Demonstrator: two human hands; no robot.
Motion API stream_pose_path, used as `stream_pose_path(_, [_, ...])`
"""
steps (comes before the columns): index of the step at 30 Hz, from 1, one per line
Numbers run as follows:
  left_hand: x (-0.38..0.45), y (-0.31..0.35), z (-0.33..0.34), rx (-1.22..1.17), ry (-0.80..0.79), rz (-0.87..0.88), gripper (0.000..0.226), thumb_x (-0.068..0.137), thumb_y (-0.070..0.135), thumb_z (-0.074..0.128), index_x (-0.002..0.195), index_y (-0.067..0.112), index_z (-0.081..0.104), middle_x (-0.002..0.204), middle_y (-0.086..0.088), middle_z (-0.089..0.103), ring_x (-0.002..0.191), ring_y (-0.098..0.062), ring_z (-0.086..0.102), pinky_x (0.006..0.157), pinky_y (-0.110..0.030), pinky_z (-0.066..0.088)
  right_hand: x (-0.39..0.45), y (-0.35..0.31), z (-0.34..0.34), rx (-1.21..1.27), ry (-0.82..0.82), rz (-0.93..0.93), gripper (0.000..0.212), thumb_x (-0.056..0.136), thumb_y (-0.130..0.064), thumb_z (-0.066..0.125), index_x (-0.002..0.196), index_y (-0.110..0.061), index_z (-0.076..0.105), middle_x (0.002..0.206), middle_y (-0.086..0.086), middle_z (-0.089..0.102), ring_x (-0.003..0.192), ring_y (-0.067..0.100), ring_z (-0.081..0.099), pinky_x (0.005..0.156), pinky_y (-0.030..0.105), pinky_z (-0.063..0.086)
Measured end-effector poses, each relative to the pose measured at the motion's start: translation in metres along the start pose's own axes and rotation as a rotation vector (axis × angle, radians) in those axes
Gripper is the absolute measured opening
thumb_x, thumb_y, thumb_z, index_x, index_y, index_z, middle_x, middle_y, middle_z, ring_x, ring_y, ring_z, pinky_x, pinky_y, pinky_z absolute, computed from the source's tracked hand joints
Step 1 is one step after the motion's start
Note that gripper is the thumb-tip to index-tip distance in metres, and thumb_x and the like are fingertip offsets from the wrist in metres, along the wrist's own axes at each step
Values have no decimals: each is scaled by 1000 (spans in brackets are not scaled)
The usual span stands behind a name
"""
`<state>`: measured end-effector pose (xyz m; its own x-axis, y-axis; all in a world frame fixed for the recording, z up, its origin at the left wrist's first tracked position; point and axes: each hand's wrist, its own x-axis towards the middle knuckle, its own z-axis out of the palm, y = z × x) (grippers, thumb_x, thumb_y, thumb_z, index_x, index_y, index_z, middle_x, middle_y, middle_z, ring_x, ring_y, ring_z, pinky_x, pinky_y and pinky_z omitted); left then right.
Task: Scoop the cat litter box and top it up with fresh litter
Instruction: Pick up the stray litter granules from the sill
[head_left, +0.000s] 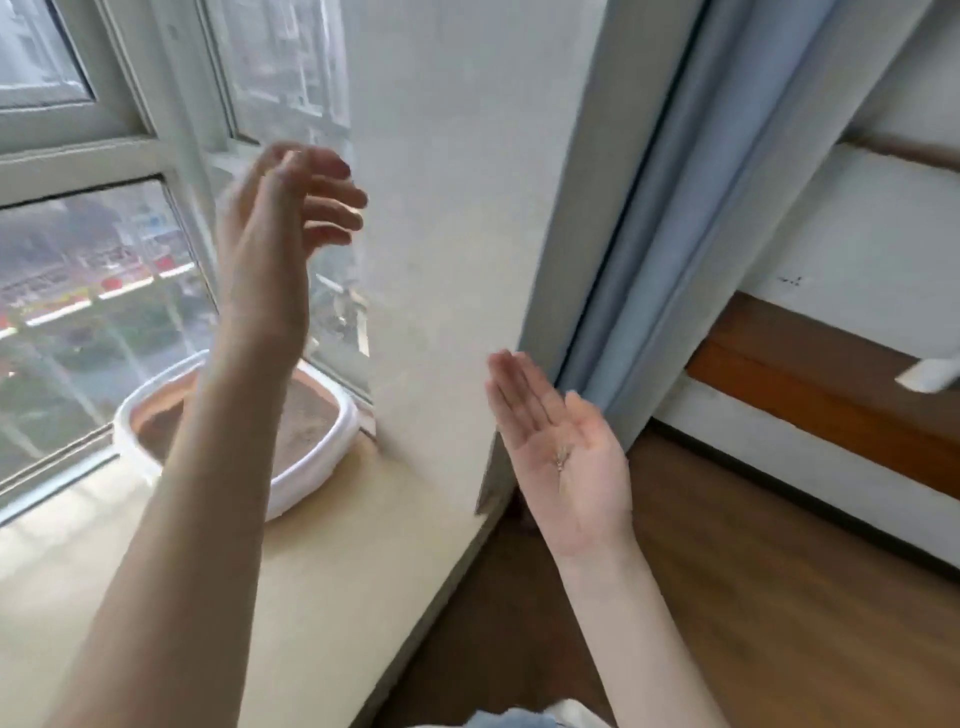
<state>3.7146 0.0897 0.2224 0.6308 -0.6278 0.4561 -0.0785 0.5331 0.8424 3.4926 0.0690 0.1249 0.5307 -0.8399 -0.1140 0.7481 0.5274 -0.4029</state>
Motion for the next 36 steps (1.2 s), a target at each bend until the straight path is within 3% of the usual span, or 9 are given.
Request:
stream_pose_path(3, [-21, -22, 77, 218, -240, 71, 22, 92, 16, 41, 88, 12, 61, 76, -2, 65, 71, -16, 59, 67, -24, 44, -2, -42, -20, 65, -11, -60, 51, 102, -29, 30, 126, 9, 55, 136, 25, 52, 129, 34, 50, 110, 43, 34])
stream_pose_path(8, [-40, -64, 169, 438, -530, 258, 19, 94, 17, 43, 93, 11, 61, 82, 0, 65, 80, -18, 61, 73, -38, 48, -8, -105, -55, 155, 81, -238, 50, 102, -28, 29, 126, 6, 56, 136, 22, 53, 128, 34, 50, 112, 45, 35])
stream_pose_path(11, [-56, -87, 220, 522, -712, 406, 15, 95, 14, 44, 93, 14, 58, 85, 3, 60, 81, -16, 55, 74, -30, 45, -14, -138, -75, 213, 131, -364, 49, 103, -27, 28, 124, 6, 58, 133, 22, 56, 125, 34, 53, 109, 47, 37])
stream_pose_path(17, [-88, -135, 303, 531, -1037, 625, 16, 97, 15, 43, 96, 9, 58, 83, 2, 54, 77, -19, 50, 71, -36, 43, -22, -187, -120, 323, 266, -573, 50, 103, -24, 29, 114, 8, 65, 130, 23, 58, 123, 36, 54, 110, 48, 37])
stream_pose_path(21, [-101, -176, 351, 488, -1160, 681, 20, 97, 19, 40, 96, 11, 58, 83, 10, 45, 76, -6, 40, 68, -23, 34, -16, -219, -148, 368, 360, -688, 51, 104, -29, 28, 118, 4, 63, 129, 21, 60, 122, 34, 56, 112, 45, 35])
stream_pose_path(23, [-102, -201, 377, 498, -1227, 703, 21, 97, 21, 41, 100, 12, 60, 86, 3, 55, 80, -7, 43, 73, -20, 32, -6, -239, -162, 374, 409, -747, 48, 104, -32, 27, 126, -1, 56, 128, 18, 61, 121, 33, 57, 111, 44, 37])
stream_pose_path(29, [-93, -274, 457, 580, -1422, 804, 39, 98, 36, 35, 124, 18, 58, 118, -1, 61, 110, -19, 54, 94, -32, 43, 38, -308, -201, 518, 439, -954, 49, 104, -35, 28, 127, -2, 56, 126, 19, 62, 118, 35, 58, 109, 43, 36])
stream_pose_path(32, [-90, -301, 490, 611, -1504, 780, 45, 98, 41, 34, 135, 23, 50, 134, 1, 54, 126, -20, 47, 108, -36, 32, 50, -337, -209, 572, 465, -1002, 50, 105, -33, 27, 125, 1, 58, 125, 21, 62, 117, 35, 57, 112, 42, 32])
stream_pose_path(36, [-99, -326, 541, 510, -1554, 834, 45, 94, 42, 45, 135, 25, 51, 135, 1, 56, 127, -21, 50, 105, -33, 26, 54, -372, -213, 592, 554, -1132, 46, 104, -27, 30, 122, 4, 59, 122, 22, 63, 119, 34, 56, 107, 43, 38])
